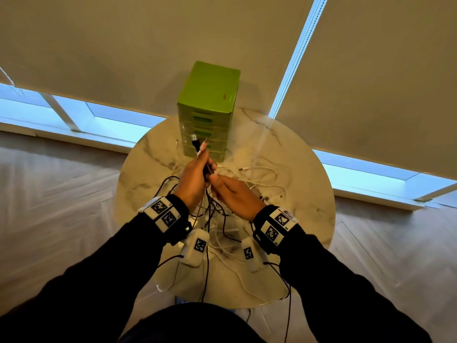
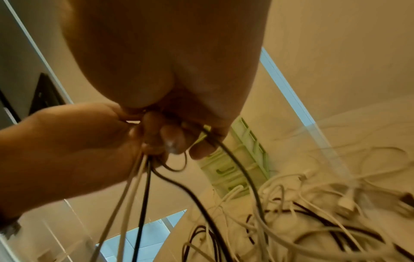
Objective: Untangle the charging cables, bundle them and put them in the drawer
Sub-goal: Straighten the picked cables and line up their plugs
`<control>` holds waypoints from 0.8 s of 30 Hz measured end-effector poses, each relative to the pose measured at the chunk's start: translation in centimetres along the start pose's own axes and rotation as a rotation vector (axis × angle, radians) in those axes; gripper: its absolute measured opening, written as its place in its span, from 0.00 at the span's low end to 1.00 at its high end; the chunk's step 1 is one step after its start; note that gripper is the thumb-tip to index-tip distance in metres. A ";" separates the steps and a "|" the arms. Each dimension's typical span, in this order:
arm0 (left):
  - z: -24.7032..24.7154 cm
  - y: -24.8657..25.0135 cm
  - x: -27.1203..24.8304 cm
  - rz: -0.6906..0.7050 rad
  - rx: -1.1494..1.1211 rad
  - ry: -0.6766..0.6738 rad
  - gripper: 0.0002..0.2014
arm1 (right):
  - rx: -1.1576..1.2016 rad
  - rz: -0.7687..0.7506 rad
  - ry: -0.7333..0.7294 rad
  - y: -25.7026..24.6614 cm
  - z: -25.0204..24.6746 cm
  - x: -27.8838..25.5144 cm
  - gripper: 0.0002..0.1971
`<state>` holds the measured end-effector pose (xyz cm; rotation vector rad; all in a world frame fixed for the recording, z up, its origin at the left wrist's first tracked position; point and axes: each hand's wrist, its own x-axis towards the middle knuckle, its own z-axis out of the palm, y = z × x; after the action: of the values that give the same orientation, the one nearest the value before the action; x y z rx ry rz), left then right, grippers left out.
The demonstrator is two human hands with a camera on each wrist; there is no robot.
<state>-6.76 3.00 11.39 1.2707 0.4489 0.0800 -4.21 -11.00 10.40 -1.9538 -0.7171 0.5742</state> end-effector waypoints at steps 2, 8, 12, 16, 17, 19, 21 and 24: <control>-0.1 0.5 0.2 0.052 -0.043 0.055 0.20 | 0.031 0.084 -0.096 1.3 0.5 -0.6 0.28; -1.6 3.0 0.6 0.174 -0.160 0.113 0.20 | 0.014 0.240 -0.206 7.1 1.5 -2.0 0.31; -3.5 4.7 0.8 0.234 -0.138 0.143 0.21 | -0.129 0.237 -0.179 8.4 0.4 -2.1 0.27; -4.4 5.5 0.5 0.290 -0.007 0.220 0.18 | -0.374 0.214 -0.158 7.6 -1.2 -0.5 0.23; -4.4 5.3 0.1 0.288 0.079 0.213 0.16 | -0.487 0.230 -0.120 7.2 -1.5 0.3 0.22; -4.1 4.3 -0.6 0.265 0.307 0.144 0.13 | -0.625 0.256 0.024 5.9 -2.2 2.1 0.22; -3.9 2.8 -1.2 0.235 0.470 0.067 0.14 | -0.499 0.209 0.178 4.1 -2.6 3.5 0.22; -3.7 0.9 -0.9 0.127 0.528 0.065 0.19 | -0.253 0.034 0.257 0.4 -2.1 3.6 0.19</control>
<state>-8.76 6.40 11.68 1.8207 0.4603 0.1148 -0.18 -9.94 10.66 -2.2268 -0.6171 0.2529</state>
